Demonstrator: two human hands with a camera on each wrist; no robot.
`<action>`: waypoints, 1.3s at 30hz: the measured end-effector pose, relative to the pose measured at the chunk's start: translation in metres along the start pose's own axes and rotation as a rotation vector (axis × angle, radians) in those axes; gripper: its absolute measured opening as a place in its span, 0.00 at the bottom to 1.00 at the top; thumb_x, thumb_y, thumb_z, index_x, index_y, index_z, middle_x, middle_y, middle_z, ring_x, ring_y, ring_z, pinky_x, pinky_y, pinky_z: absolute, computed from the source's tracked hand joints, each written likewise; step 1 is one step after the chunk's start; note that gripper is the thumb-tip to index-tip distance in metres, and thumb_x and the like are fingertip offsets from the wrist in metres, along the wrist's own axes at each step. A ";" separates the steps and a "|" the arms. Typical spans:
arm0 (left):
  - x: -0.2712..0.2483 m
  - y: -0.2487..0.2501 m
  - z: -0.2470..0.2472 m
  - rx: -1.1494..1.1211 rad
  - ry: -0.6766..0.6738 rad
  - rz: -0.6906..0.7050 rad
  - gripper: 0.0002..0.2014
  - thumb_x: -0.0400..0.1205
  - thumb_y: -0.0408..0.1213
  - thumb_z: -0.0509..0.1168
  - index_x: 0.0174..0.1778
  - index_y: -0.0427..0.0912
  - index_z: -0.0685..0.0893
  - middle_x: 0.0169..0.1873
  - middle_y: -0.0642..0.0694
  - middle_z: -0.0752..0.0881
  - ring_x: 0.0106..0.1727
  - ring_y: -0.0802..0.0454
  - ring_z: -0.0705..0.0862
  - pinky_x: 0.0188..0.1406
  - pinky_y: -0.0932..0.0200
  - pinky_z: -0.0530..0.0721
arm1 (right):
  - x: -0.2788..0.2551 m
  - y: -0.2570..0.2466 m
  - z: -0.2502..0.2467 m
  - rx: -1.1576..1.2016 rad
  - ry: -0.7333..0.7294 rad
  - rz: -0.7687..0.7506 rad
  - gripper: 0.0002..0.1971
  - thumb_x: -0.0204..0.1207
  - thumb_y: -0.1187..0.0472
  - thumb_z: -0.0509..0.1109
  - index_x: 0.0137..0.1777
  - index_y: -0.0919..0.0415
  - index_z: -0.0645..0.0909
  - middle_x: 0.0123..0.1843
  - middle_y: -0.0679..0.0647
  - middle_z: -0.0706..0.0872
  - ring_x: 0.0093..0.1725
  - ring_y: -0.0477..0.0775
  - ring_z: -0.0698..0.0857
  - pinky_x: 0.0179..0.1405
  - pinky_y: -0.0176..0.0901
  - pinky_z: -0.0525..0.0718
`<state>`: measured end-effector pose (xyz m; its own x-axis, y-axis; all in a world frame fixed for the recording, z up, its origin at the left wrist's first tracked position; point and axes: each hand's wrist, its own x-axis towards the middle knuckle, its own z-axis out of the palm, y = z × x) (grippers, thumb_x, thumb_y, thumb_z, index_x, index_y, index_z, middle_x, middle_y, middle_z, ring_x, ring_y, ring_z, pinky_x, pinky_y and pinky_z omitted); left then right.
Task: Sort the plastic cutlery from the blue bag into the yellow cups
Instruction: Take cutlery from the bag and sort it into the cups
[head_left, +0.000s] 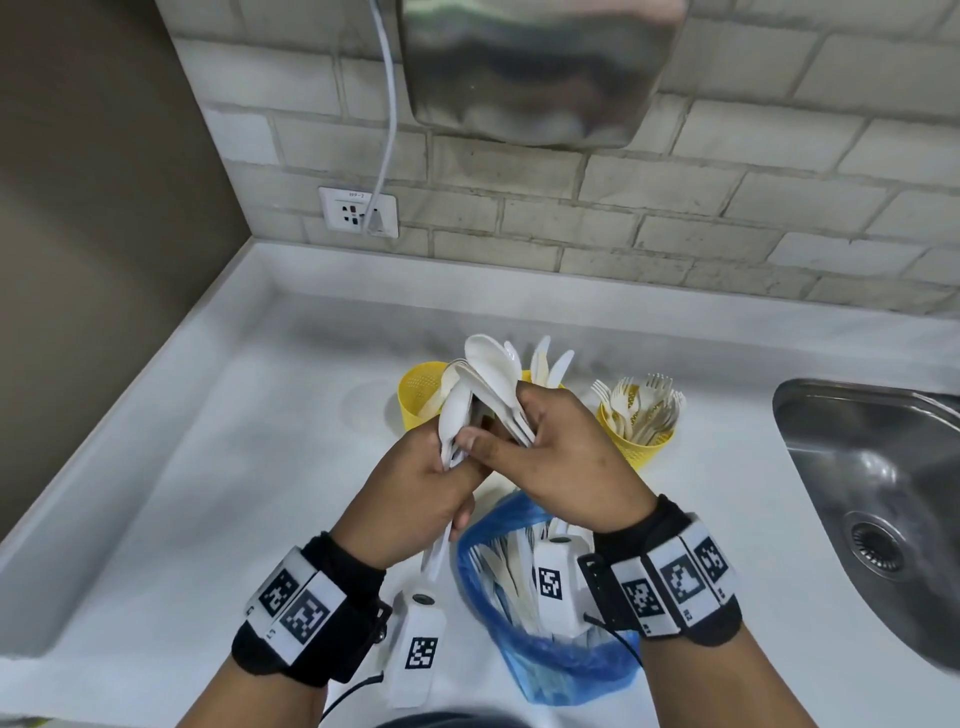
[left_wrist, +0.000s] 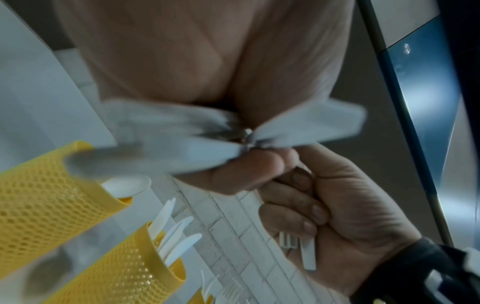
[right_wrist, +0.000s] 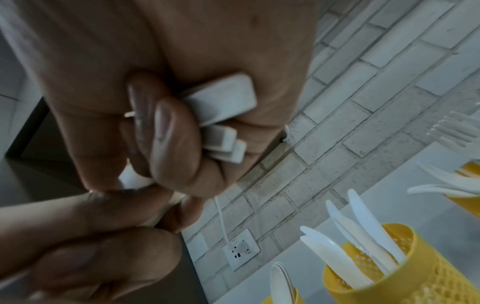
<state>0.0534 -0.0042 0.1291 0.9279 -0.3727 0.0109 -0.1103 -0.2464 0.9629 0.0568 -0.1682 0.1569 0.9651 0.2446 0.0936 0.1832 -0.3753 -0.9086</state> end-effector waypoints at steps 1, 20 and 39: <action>0.000 -0.001 0.000 -0.001 -0.007 -0.002 0.08 0.88 0.39 0.61 0.48 0.51 0.84 0.30 0.40 0.85 0.20 0.50 0.78 0.26 0.56 0.79 | 0.000 0.001 -0.001 0.013 -0.006 0.001 0.06 0.79 0.57 0.79 0.46 0.58 0.86 0.40 0.62 0.89 0.42 0.61 0.89 0.49 0.61 0.86; -0.003 0.006 0.005 0.014 0.034 0.008 0.08 0.91 0.36 0.61 0.54 0.55 0.81 0.20 0.67 0.80 0.23 0.73 0.79 0.24 0.76 0.73 | -0.005 0.007 0.005 0.303 0.123 -0.070 0.08 0.83 0.69 0.73 0.45 0.60 0.78 0.26 0.39 0.81 0.24 0.38 0.80 0.28 0.23 0.74; -0.002 -0.016 -0.001 0.152 0.051 -0.012 0.06 0.88 0.43 0.67 0.59 0.56 0.85 0.49 0.51 0.90 0.51 0.49 0.87 0.56 0.47 0.85 | -0.002 0.000 0.003 0.614 0.468 0.000 0.12 0.76 0.64 0.74 0.32 0.51 0.83 0.21 0.48 0.77 0.17 0.47 0.71 0.19 0.34 0.68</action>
<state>0.0537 0.0017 0.1144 0.9459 -0.3240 0.0167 -0.1479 -0.3846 0.9112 0.0541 -0.1663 0.1553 0.9688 -0.2098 0.1320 0.1787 0.2219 -0.9586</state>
